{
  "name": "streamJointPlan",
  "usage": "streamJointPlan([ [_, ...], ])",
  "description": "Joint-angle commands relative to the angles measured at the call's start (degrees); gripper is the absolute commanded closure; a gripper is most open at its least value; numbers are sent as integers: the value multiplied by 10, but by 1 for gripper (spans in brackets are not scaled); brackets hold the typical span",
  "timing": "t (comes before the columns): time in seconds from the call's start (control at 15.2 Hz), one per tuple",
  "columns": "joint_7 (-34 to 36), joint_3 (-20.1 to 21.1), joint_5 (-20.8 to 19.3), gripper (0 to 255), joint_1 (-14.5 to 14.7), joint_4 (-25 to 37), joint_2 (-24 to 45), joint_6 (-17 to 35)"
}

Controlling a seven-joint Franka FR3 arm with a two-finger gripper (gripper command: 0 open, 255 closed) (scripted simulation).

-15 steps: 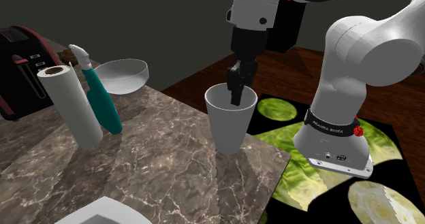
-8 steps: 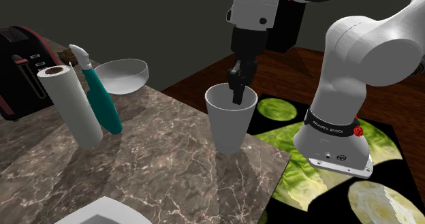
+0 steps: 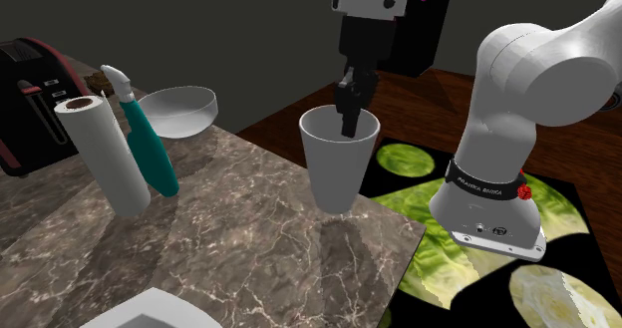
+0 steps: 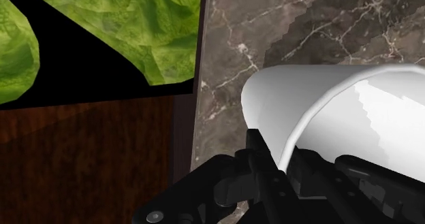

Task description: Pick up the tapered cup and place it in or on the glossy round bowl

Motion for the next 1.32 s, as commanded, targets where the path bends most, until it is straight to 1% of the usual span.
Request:
streamJointPlan([
  [0.0, 3, -3, -5, 255, -2, 14, -6, -20],
  [0.59, 13, -19, -26, 255, -12, 78, -16, -93],
  [1.25, 23, -34, -43, 255, -20, 157, -10, -165],
])
